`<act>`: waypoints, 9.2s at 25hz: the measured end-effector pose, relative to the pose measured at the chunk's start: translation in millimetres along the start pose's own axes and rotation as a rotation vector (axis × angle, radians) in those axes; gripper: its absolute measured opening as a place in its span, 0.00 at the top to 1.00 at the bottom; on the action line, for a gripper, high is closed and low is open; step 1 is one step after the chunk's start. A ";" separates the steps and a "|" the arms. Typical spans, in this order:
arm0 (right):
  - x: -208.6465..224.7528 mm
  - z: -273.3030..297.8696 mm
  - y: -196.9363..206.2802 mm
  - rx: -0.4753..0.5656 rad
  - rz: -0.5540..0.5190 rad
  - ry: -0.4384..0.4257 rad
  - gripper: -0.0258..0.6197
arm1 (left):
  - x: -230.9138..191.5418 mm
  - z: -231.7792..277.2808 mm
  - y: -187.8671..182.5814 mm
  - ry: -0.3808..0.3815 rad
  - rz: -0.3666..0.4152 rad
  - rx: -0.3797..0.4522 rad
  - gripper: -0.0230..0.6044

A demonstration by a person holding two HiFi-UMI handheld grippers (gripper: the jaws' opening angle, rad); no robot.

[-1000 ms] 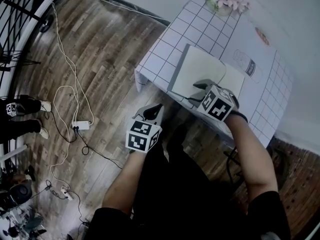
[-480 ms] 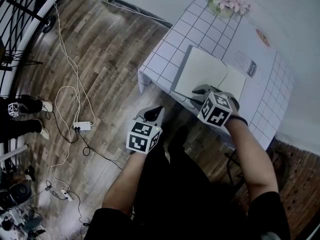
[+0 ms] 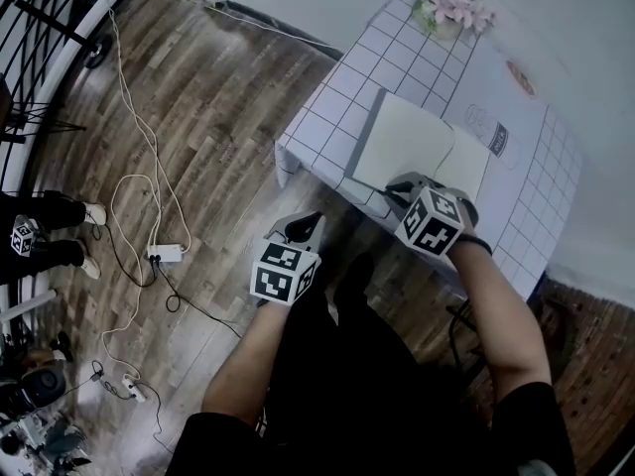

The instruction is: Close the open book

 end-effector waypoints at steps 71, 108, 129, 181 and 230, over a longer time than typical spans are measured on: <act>56.2 -117.4 300.6 0.444 1.084 0.490 0.92 | 184.4 100.1 -112.5 0.079 0.332 -0.111 0.95; 39.1 -97.3 266.1 0.244 0.713 0.552 0.75 | 146.4 103.6 -91.8 0.136 0.296 -0.145 0.95; 45.8 -43.2 195.8 -0.016 0.060 0.192 0.57 | 132.0 100.7 -76.5 0.132 0.253 -0.142 0.95; 104.3 -96.2 255.1 0.213 0.836 0.588 0.87 | 123.5 116.8 -152.9 0.178 0.306 -0.094 0.95; 66.7 -380.3 368.9 0.878 0.810 0.608 0.95 | 352.6 39.2 -317.2 0.051 0.427 0.357 0.95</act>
Point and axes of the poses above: the fingertips, and each gripper's own axes: z forward along the fingers, x to its right, y out of its underside, the point moved 8 cm from there along -z, backward along the fingers, and after that the axes turned 6 degrees about -x, right-handed, at the moved point
